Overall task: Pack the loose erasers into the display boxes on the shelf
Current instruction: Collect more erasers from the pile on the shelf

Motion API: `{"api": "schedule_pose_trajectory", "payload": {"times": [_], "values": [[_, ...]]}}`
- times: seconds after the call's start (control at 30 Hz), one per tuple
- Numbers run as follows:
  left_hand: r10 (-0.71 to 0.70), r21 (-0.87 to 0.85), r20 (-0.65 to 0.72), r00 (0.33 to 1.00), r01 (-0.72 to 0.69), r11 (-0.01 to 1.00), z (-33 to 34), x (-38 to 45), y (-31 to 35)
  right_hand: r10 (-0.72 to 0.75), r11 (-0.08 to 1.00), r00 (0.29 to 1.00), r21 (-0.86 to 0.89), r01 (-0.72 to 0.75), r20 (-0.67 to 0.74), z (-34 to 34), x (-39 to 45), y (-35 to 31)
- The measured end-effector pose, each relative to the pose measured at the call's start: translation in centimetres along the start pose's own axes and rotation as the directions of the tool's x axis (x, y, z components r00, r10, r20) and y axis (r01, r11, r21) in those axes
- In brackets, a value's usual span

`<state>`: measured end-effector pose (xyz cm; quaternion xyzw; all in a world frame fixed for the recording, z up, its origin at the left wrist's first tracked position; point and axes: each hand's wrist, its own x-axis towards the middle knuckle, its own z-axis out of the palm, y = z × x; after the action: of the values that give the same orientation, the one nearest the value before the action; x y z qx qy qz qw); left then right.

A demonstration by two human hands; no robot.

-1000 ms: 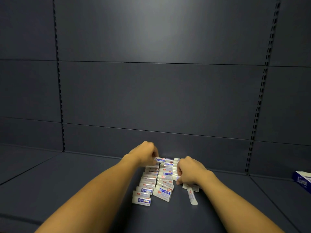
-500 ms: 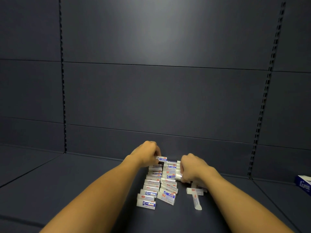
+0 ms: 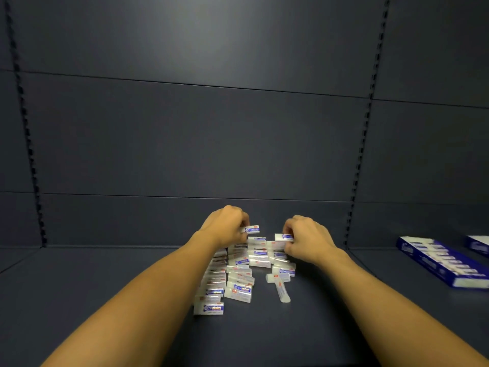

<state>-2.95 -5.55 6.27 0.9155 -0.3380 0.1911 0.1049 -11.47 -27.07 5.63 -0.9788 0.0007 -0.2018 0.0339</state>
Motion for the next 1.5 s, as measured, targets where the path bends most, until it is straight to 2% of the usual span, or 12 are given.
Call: {"api": "schedule_pose_trajectory", "payload": {"times": [0.4, 0.77, 0.9, 1.13, 1.5], "values": [[0.134, -0.039, 0.021, 0.991, -0.133, 0.99, 1.2, 1.4, 9.3, 0.15, 0.985, 0.988, -0.08, -0.153, -0.037, -3.4, -7.4, 6.9], [0.124, -0.037, 0.08, 0.989, -0.121, 0.992, 2.6, 2.2, 22.7, 0.242, 0.964, 0.97, -0.104, -0.243, -0.026, -6.9, -15.7, 17.3], [0.139, -0.034, 0.062, 0.988, -0.137, 0.99, 3.2, 2.5, 27.7, 0.263, 0.957, 0.964, -0.115, -0.265, -0.035, -8.2, -18.8, 21.6], [0.134, -0.043, 0.034, 0.99, -0.132, 0.99, 4.4, 3.0, 34.1, 0.244, 0.966, 0.969, -0.074, -0.247, -0.047, -9.8, -21.9, 26.7], [0.142, -0.032, 0.014, 0.99, -0.141, 0.989, 7.2, 7.8, 38.3, 0.17, 0.981, 0.983, -0.083, -0.175, -0.068, -9.7, -20.5, 32.9]]}}
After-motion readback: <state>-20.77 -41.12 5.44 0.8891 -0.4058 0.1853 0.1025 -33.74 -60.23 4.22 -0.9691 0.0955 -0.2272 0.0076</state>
